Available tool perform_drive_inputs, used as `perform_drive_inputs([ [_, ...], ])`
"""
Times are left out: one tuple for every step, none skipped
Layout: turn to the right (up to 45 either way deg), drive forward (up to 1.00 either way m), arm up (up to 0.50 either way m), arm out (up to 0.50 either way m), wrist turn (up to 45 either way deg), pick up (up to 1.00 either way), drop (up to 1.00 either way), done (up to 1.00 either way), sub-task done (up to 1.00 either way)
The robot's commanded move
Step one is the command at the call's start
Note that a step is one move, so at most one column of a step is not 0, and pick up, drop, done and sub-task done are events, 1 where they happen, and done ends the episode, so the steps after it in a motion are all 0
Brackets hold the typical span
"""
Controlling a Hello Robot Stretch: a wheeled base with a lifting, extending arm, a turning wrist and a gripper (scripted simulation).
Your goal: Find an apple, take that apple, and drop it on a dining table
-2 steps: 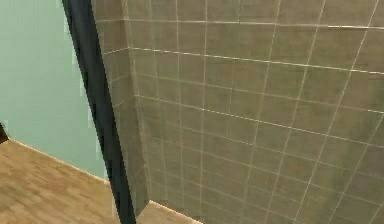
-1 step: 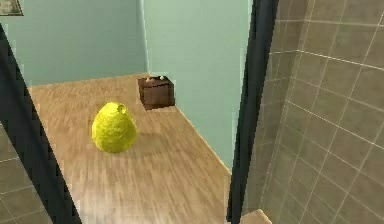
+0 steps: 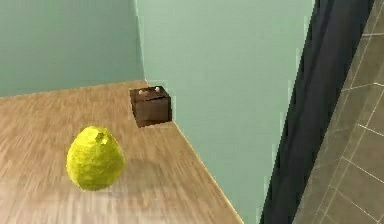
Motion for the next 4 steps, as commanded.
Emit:
perform_drive_inputs([
  [-21.0,0.00,0.00,0.00,0.0,0.00,0.00,0.00,0.00],
  [0.0,0.30,0.00,0.00,0.0,0.00,0.00,0.00,0.00],
  [0.0,0.45,0.00,0.00,0.0,0.00,0.00,0.00,0.00],
  [-45.0,0.00,0.00,0.00,0.0,0.00,0.00,0.00,0.00],
])
